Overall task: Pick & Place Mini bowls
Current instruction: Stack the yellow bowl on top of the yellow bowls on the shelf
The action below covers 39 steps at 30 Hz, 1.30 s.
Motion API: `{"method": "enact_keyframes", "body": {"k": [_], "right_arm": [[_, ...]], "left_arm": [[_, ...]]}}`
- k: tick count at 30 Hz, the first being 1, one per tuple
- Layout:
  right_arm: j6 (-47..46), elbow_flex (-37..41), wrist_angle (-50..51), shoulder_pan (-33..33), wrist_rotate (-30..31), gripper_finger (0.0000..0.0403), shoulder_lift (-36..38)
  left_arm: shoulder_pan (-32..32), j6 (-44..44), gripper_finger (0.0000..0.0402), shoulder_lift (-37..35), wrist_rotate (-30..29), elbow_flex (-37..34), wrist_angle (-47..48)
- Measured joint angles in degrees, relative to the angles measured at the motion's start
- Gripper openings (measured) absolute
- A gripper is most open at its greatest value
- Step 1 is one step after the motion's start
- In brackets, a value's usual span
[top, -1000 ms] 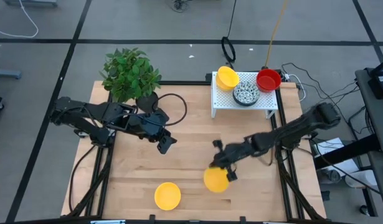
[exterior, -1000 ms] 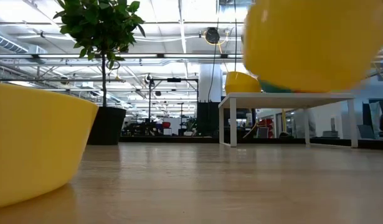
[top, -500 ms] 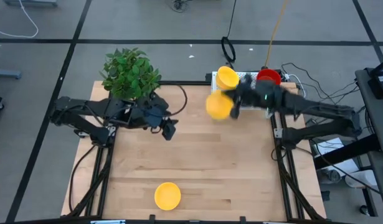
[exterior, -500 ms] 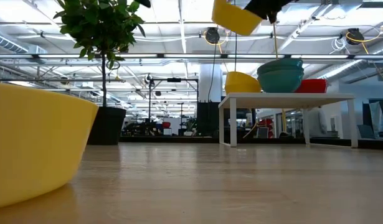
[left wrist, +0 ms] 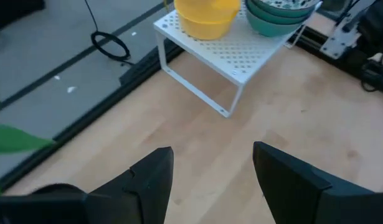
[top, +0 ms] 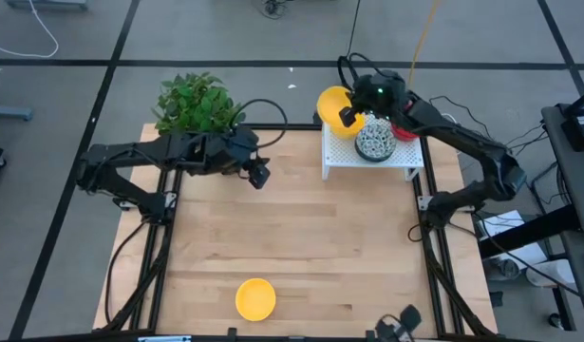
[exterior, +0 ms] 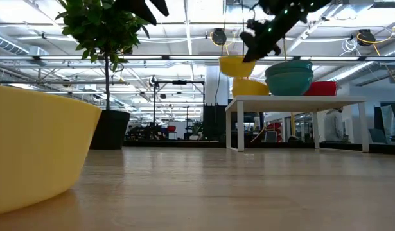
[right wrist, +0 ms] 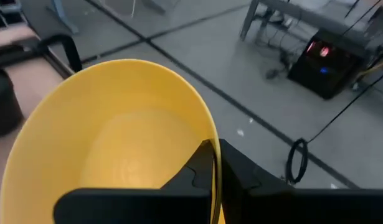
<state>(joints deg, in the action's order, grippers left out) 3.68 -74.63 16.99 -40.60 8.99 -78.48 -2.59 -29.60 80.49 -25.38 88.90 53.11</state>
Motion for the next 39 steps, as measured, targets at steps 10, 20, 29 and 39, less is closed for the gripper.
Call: {"method": "enact_keyframes", "body": {"k": [10, 20, 29, 39], "right_arm": [[2.72, 0.04, -0.53, -1.31, 0.10, 0.0000, -0.76], [1.10, 0.02, 8.90, -2.99, 3.16, 0.0003, 1.20], [-0.16, 0.03, 9.95, -2.99, 2.99, 0.0006, -0.44], [-0.02, 0.04, 9.84, -2.90, 2.89, 0.0074, -0.71]], "left_arm": [[-4.75, 6.10, 0.0225, 0.00, 4.55, 0.00, 0.27], [-6.99, 8.45, 0.0225, 0.00, 4.96, 0.00, 0.27], [-6.97, 7.86, 0.0225, 0.00, 6.09, 0.00, 0.27], [-6.97, 4.73, 0.0225, 0.00, 10.45, 0.00, 0.21]]}}
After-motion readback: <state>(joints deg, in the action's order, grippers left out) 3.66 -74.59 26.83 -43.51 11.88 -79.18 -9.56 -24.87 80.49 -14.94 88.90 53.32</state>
